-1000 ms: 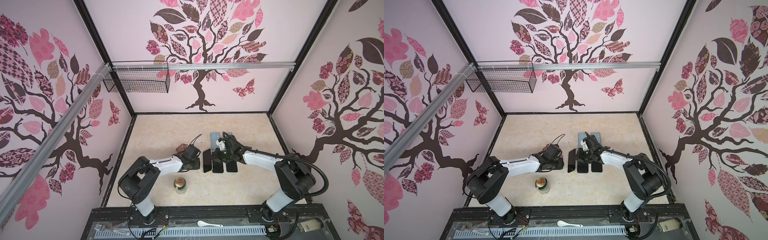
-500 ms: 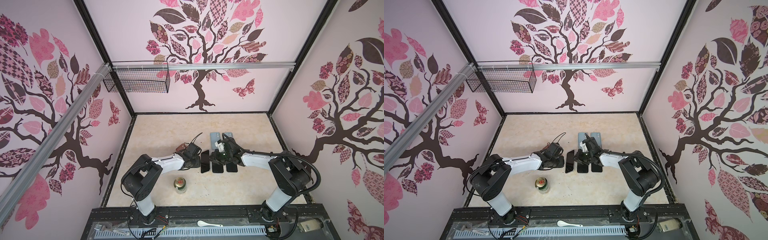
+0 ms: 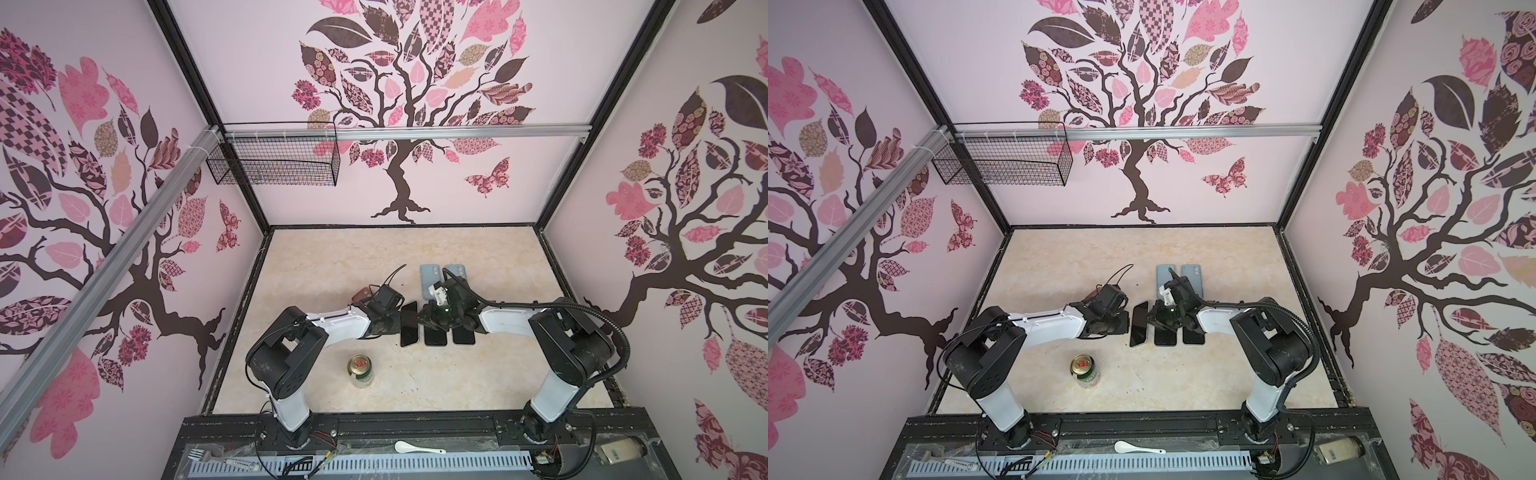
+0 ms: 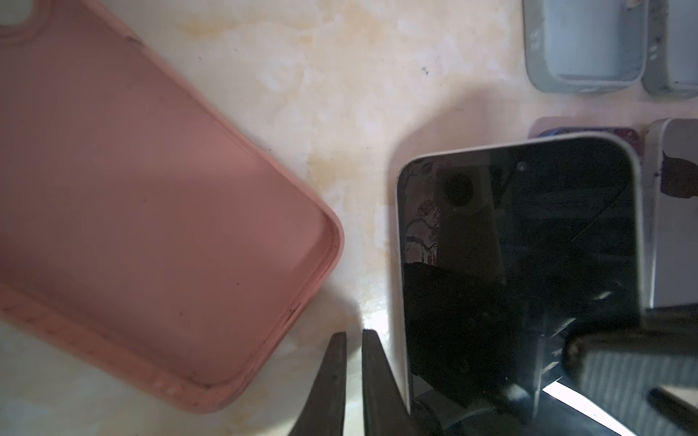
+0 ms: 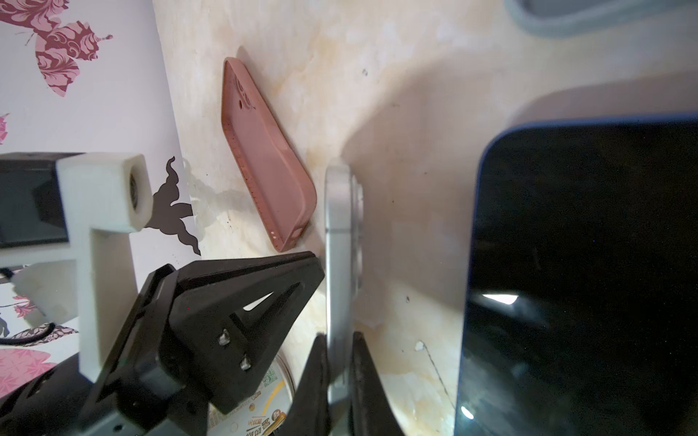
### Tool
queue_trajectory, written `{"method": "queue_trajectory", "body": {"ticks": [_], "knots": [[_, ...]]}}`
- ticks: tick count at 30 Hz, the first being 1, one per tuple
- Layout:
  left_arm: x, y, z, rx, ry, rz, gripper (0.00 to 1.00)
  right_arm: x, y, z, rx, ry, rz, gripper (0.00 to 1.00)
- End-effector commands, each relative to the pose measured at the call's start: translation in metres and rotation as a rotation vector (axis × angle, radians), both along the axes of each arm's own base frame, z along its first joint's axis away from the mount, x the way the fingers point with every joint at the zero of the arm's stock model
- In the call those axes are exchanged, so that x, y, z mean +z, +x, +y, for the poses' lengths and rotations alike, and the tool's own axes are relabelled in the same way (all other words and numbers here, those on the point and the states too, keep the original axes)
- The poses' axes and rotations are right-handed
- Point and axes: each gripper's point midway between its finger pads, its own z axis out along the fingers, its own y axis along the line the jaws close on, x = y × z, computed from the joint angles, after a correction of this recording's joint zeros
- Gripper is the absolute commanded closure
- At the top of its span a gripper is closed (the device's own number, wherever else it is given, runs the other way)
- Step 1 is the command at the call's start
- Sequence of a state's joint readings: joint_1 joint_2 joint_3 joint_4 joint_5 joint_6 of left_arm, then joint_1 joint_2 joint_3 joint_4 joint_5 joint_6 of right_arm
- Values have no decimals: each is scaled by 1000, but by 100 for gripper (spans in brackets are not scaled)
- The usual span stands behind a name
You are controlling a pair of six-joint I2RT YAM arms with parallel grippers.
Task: Take the phone out of the phone case
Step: Place the phone at the center of the table.
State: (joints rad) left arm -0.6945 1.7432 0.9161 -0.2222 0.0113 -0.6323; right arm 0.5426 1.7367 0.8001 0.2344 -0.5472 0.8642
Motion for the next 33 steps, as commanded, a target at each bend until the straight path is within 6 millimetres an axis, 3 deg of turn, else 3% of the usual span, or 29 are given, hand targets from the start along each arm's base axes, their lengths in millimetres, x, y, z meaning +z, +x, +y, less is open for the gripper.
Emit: {"method": "queue_trajectory", "body": {"ticks": [1, 19, 33], "knots": [[-1, 6, -3, 1, 6, 2, 88, -4, 2, 6, 9, 17, 3, 99], [-16, 0, 6, 10, 55, 35, 91, -23, -8, 10, 13, 18, 49, 83], [-17, -2, 12, 19, 68, 34, 91, -27, -5, 0, 4, -83, 38, 58]]}}
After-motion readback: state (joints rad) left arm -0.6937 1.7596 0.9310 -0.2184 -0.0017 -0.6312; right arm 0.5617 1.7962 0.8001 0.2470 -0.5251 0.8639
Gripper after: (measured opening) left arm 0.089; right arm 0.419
